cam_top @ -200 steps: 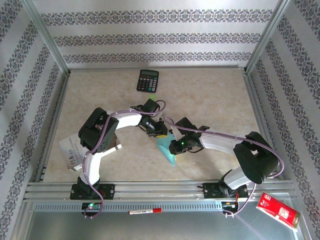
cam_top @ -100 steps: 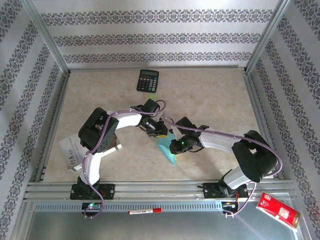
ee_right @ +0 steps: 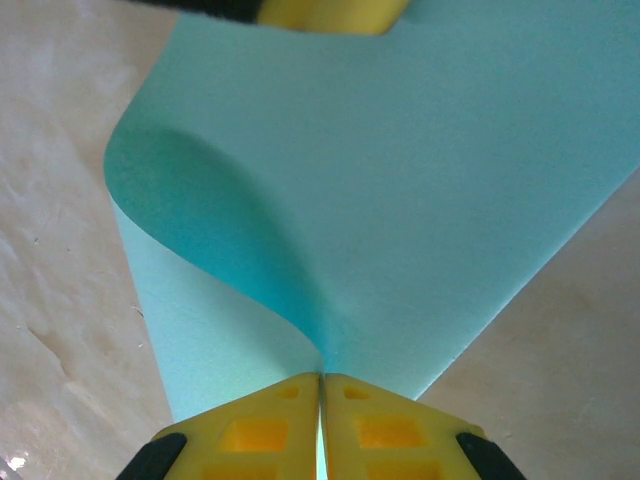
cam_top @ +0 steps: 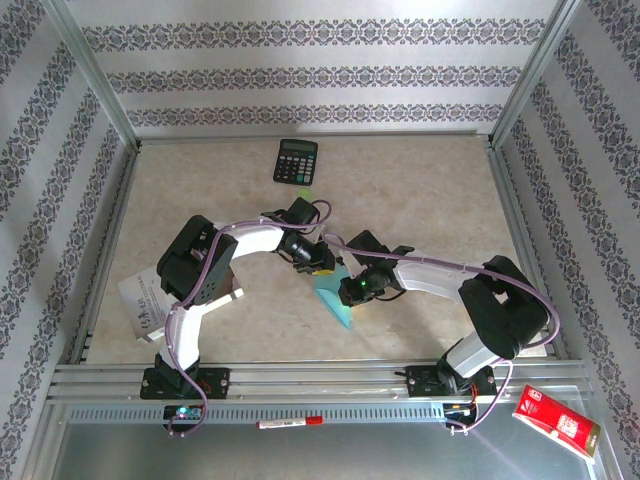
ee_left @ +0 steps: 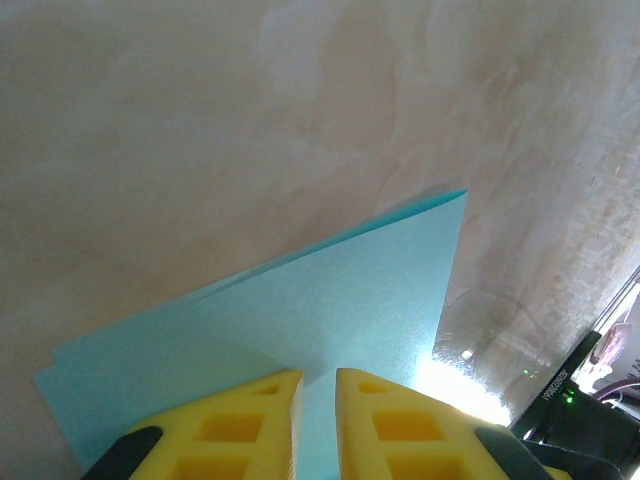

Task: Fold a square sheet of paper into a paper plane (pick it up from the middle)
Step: Third fold the triangle at the center of the table.

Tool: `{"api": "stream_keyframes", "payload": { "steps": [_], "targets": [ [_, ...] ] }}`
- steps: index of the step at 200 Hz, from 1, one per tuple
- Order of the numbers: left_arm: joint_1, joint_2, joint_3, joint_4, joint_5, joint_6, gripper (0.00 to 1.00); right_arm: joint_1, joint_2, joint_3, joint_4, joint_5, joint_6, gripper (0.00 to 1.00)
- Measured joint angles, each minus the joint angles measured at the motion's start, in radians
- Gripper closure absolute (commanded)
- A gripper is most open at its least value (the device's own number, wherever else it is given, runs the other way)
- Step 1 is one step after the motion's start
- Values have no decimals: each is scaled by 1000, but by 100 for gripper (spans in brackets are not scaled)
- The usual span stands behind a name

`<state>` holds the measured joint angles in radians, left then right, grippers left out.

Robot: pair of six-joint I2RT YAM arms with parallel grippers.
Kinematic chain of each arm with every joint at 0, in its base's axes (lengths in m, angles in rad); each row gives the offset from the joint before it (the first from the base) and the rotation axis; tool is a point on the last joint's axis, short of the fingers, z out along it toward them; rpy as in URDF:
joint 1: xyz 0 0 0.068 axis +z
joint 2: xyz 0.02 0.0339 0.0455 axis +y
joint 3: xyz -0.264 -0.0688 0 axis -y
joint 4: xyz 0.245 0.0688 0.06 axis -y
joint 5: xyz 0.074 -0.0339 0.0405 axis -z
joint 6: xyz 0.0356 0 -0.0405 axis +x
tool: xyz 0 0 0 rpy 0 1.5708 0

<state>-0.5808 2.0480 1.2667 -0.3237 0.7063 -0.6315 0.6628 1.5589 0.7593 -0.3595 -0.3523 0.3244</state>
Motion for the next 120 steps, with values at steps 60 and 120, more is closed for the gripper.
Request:
{"api": "stream_keyframes", "payload": {
  "steps": [60, 120],
  "targets": [
    [0, 1, 2, -2, 0, 0, 82, 0, 7, 0, 0, 6, -3, 90],
    [0, 1, 2, -2, 1, 0, 82, 0, 22, 0, 0, 11, -10, 91]
  ]
}}
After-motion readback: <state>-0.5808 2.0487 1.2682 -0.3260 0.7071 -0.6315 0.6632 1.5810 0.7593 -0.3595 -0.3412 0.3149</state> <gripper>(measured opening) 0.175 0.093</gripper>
